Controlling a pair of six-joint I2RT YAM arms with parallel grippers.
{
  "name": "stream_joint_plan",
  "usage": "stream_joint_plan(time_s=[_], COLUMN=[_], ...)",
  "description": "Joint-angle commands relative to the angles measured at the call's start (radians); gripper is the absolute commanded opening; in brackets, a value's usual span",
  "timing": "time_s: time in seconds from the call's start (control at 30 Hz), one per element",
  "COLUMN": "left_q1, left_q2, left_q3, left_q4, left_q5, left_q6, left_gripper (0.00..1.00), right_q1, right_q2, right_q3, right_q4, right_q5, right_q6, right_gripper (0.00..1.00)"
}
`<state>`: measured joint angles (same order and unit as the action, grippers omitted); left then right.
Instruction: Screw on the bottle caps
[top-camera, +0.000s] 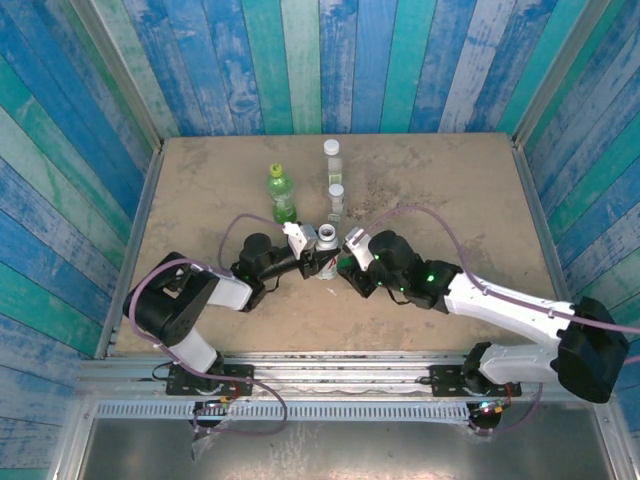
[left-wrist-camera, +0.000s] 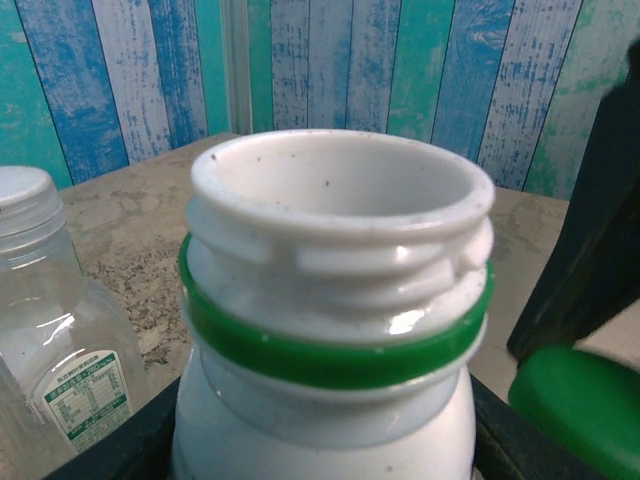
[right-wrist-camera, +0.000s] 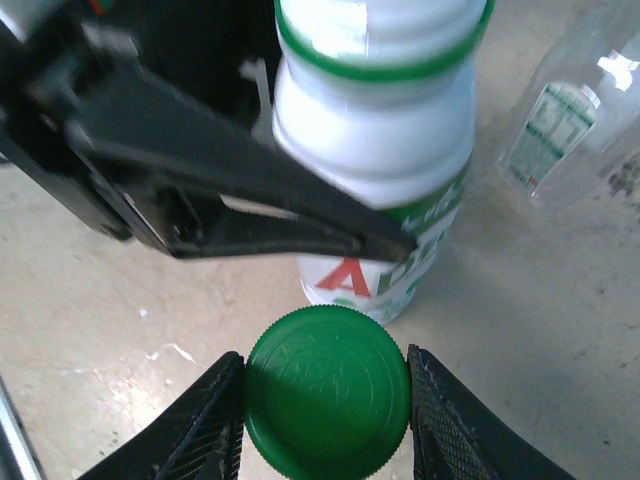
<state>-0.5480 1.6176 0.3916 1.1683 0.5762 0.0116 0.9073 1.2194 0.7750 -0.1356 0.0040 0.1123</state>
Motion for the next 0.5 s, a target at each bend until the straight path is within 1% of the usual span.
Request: stream_joint_plan(time_s=[0.0,0.07,0.17,0.3,0.47], left_q1=[-0.004,-0.004,-0.003,-0.006,-0.01], left_q2=[0.041,0.053,0.061,0.06,0.072], left_q3=[0.021,0.022,0.022,0.021,0.023], left_q4=[-0.007,0.007,0.024,0.034,0.037], left_q5=[0.023,0.031,0.054,0.082,0.103], left_q6=[0.02,0.017,0.004,0.003,0.008], left_gripper=[0.52,0.52,0.51,0.51,0.51], right_q1=[-0.004,-0.005,-0.005,-0.01,-0.028], right_q2=[-0.032,-0.039,-0.032,0.015,0.09], right_q3=[0.059,0.094,0.156,0.233,0.319], right_q4=[-0.086,-0.078,-0.078,-0.091,-0.16], right_q5=[-0.009,-0.025,-0.014,0.011,0.025], right_q6=[0.015,0.002,-0.019,-0.04,-0.049], right_gripper=[0.44,0.44,0.44,0.44,0.44])
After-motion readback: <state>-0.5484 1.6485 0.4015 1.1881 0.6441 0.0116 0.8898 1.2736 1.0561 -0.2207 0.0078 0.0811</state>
